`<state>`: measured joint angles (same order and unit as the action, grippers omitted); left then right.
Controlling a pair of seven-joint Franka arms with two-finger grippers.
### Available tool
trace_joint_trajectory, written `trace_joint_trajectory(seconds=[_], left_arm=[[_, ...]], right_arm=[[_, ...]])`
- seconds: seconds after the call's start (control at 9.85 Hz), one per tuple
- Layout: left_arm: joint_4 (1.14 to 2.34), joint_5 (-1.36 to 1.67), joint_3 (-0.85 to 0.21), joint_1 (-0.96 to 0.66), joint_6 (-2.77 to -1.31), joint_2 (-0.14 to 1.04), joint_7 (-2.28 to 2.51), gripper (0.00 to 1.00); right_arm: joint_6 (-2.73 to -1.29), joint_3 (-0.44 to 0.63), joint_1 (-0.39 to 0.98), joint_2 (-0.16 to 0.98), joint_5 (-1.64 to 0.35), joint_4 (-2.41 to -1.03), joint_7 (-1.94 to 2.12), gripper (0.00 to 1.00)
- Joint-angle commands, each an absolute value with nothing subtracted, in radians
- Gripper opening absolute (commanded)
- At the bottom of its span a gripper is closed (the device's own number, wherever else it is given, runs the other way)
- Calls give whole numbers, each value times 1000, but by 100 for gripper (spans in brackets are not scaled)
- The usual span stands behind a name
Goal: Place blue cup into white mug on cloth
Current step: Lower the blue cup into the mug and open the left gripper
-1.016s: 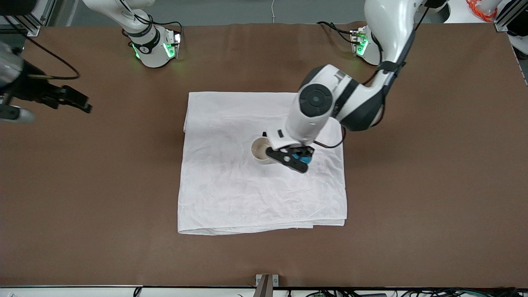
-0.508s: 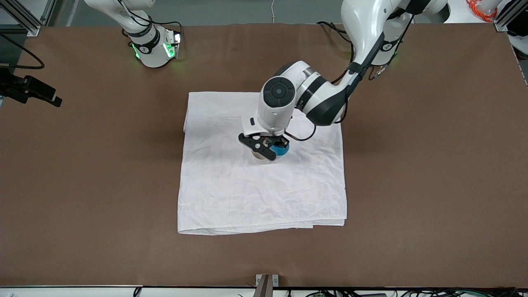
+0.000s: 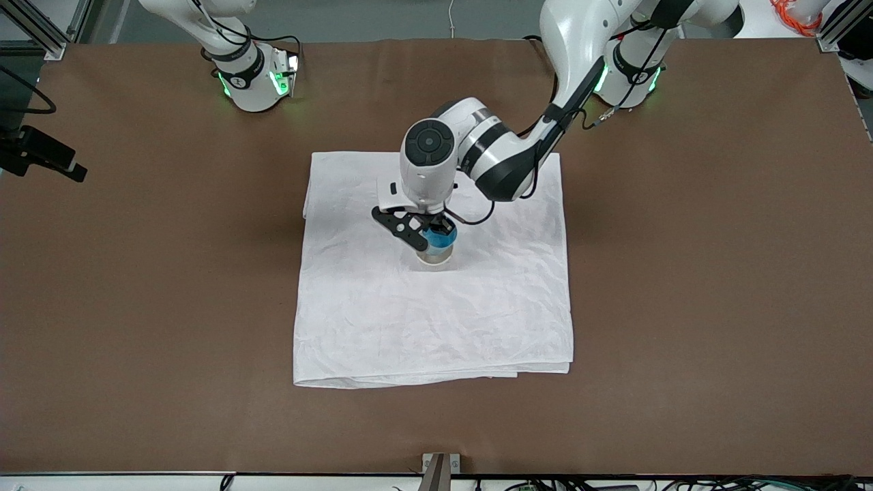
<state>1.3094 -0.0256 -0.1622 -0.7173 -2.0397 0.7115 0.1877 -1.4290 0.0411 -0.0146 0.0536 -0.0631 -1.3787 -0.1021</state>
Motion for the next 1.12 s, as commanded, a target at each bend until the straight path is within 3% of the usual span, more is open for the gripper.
trace_joint_trajectory(seconds=[0.0,0.41,0.81,1.02], left_arm=[[1281,-52,-152,-735,-2056,744,178,0],[1281,-117,-153,-750,-2066,770,189,2],[1282,-121,-153,-752,-2066,762,189,36],[1281,-121,-150,-727,-2049,717,181,40]], right_arm=[[-1405,25,-32,74,-58,-1335,-98,99],[-1405,25,-25,72,-60,-1341,-95,100],[-1368,25,-23,61,-51,-1391,-89,100],[-1370,25,-25,61,-49,-1391,-89,100]])
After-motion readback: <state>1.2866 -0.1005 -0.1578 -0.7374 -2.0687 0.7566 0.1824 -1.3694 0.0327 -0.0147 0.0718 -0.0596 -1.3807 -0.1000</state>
